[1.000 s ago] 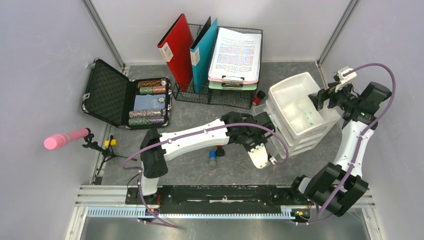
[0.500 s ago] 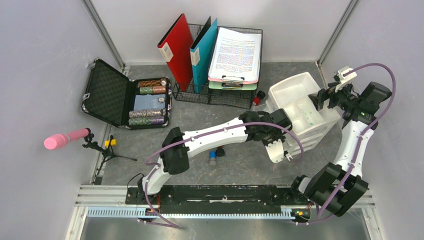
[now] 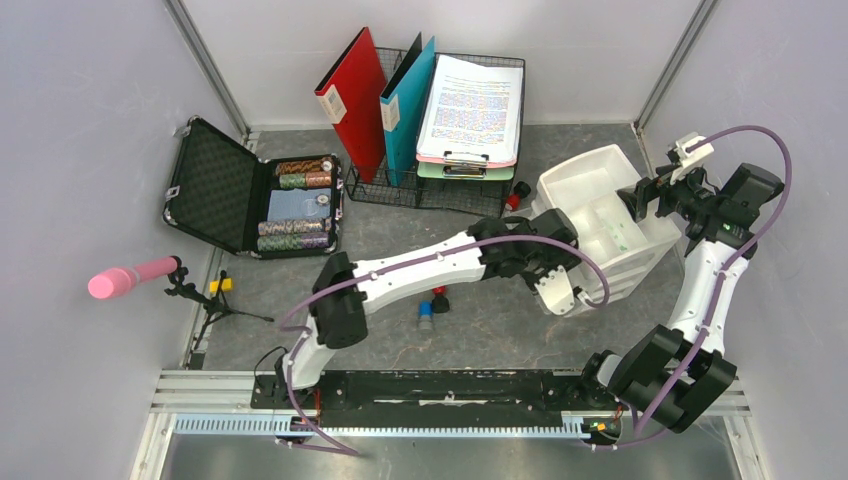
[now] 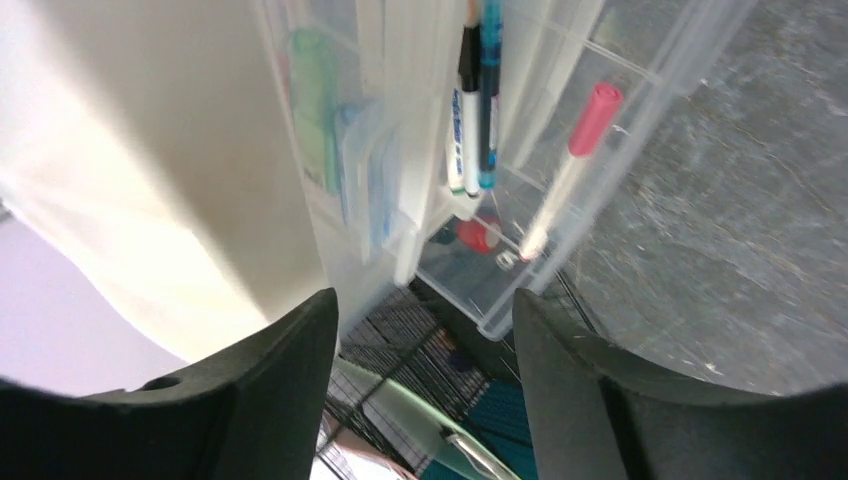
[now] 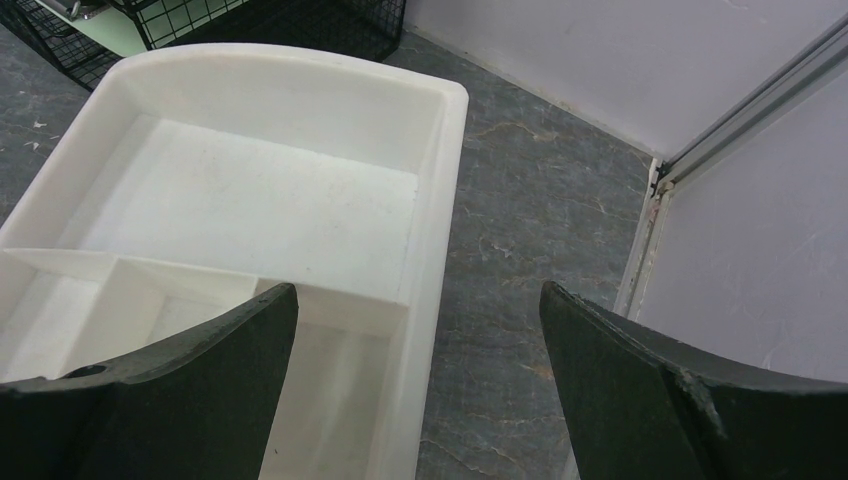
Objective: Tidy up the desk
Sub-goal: Place the stationery in the drawer.
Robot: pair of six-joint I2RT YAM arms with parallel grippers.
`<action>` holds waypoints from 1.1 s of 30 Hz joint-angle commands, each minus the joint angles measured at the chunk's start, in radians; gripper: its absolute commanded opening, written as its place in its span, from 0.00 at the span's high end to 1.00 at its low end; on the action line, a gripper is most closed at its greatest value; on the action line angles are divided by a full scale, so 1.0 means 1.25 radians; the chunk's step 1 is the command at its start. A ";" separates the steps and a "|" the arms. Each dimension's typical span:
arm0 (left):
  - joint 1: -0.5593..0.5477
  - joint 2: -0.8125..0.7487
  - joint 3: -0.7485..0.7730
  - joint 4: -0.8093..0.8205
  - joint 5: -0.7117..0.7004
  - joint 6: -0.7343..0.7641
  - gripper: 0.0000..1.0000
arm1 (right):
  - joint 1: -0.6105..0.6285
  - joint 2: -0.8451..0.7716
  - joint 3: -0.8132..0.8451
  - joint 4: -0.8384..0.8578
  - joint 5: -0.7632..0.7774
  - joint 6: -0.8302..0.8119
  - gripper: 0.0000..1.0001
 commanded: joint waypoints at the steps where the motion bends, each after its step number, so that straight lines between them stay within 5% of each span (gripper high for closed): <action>1: 0.003 -0.162 -0.075 0.044 -0.020 -0.151 0.26 | 0.026 0.060 -0.073 -0.238 0.065 -0.101 0.02; 7: 0.018 -0.325 -0.349 0.154 -0.059 -0.364 0.01 | 0.026 0.046 -0.004 -0.269 0.074 -0.095 0.02; 11: 0.033 -0.418 -0.520 0.262 -0.091 -0.487 0.00 | 0.026 0.025 0.049 -0.277 0.081 -0.081 0.02; 18: 0.121 -0.500 -0.633 0.265 0.011 -0.706 0.00 | 0.037 -0.036 0.149 -0.273 0.065 -0.038 0.02; 28: 0.185 -0.574 -0.737 0.335 0.030 -0.751 0.00 | 0.101 -0.083 0.243 -0.200 0.149 0.047 0.02; 33: 0.198 -0.598 -0.739 0.330 0.040 -0.777 0.00 | 0.250 -0.047 0.281 -0.211 0.219 0.064 0.02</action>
